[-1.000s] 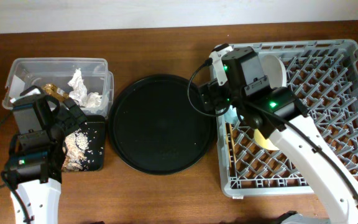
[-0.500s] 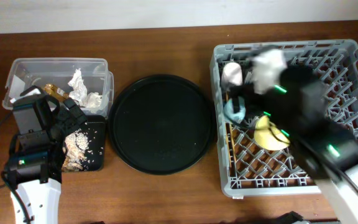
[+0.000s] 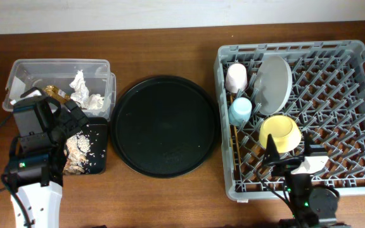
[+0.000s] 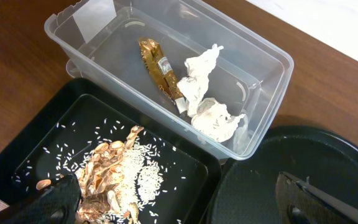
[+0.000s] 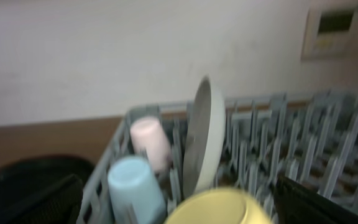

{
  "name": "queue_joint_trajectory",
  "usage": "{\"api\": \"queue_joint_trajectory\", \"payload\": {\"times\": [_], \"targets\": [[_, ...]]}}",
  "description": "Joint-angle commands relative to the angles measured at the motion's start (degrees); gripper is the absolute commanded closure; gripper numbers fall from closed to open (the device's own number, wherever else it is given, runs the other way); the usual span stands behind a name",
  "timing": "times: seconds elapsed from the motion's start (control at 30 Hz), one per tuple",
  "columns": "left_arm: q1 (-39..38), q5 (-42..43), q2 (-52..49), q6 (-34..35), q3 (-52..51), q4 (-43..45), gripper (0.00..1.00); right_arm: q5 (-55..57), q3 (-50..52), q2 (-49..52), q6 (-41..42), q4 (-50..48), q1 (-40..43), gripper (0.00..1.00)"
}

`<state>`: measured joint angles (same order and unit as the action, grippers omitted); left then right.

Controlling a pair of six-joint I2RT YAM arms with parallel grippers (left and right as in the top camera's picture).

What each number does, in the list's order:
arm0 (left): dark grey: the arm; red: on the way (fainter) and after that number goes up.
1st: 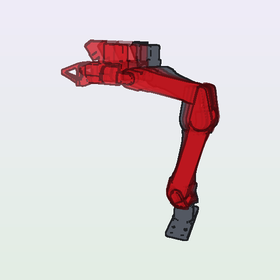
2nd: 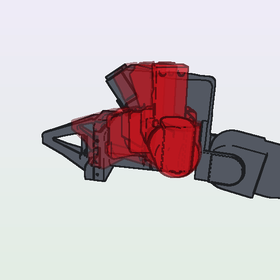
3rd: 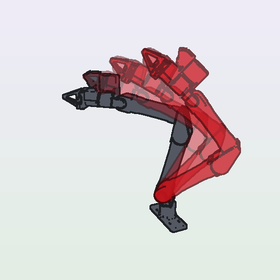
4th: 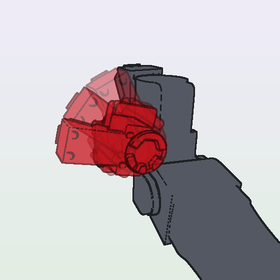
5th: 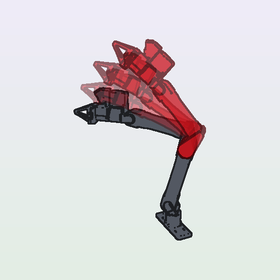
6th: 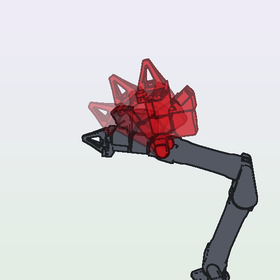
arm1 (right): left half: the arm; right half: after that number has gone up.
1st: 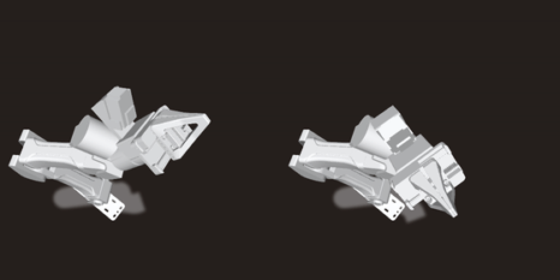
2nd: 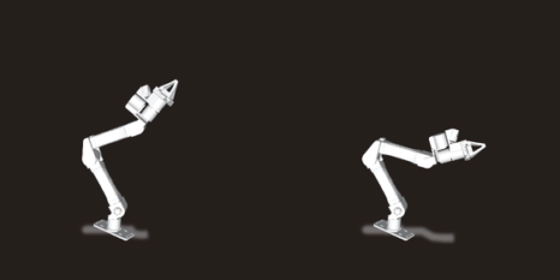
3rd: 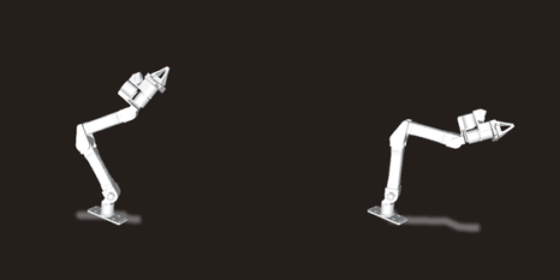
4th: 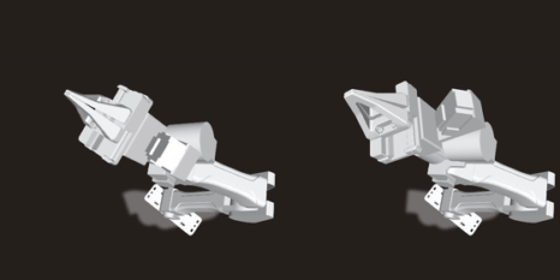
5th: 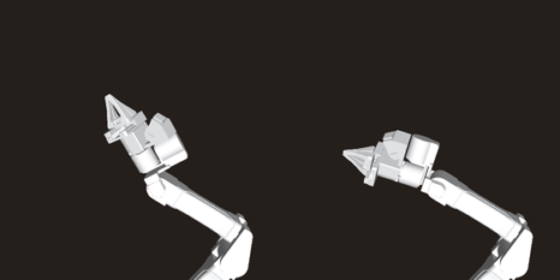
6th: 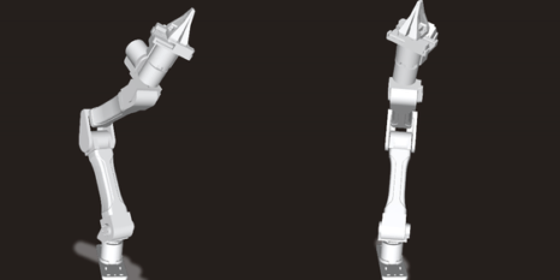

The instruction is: Sort waste into correct bins and load items into the dishwasher rack

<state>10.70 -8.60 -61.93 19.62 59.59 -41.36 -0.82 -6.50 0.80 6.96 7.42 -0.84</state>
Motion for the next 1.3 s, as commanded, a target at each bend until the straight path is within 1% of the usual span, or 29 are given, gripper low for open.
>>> {"api": "queue_joint_trajectory", "payload": {"times": [0.0, 0.1, 0.83, 0.93, 1.03, 1.1, 1.17, 1.27], "targets": [[0.2, -0.2, 0.1, 0.7, 0.6, 0.1, 0.01, -2.2, 4.9, -0.6, 1.5, -0.4, 0.6, 0.02], [0.2, -0.2, 0.1, 0.7, 0.6, 0.1, 0.01, -2.4, 6.1, -0.6, 1.5, -2.9, 0.6, 0.02], [0.2, -0.2, 0.8, 0.7, 0.5, 0.0, 0.01, -2.4, 6.1, -0.6, 1.5, -3.0, 0.5, 0.02], [-2.7, -0.2, 6.2, 0.7, -0.4, -0.1, 0.01, -2.4, 6.1, -0.6, 1.5, -3.0, 0.5, 0.02], [-8.4, -0.2, 16.6, 0.7, -3.9, -0.2, 0.01, -2.4, 6.1, -0.6, 1.5, -3.0, 0.5, 0.02], [-10.6, -0.2, 25.6, 0.7, -7.9, -0.5, 0.01, -2.4, 6.1, -0.6, 1.5, -3.0, 0.5, 0.02], [-10.6, -0.2, 30.5, 0.7, -10.7, -0.5, 0.01, -2.4, 6.1, -0.6, 1.5, -3.0, 0.5, 0.02], [-10.6, -0.3, 40.6, 0.7, -20.9, -0.5, 0.01, -2.4, 6.1, -0.6, 1.5, -3.0, 0.5, 0.02]]}}
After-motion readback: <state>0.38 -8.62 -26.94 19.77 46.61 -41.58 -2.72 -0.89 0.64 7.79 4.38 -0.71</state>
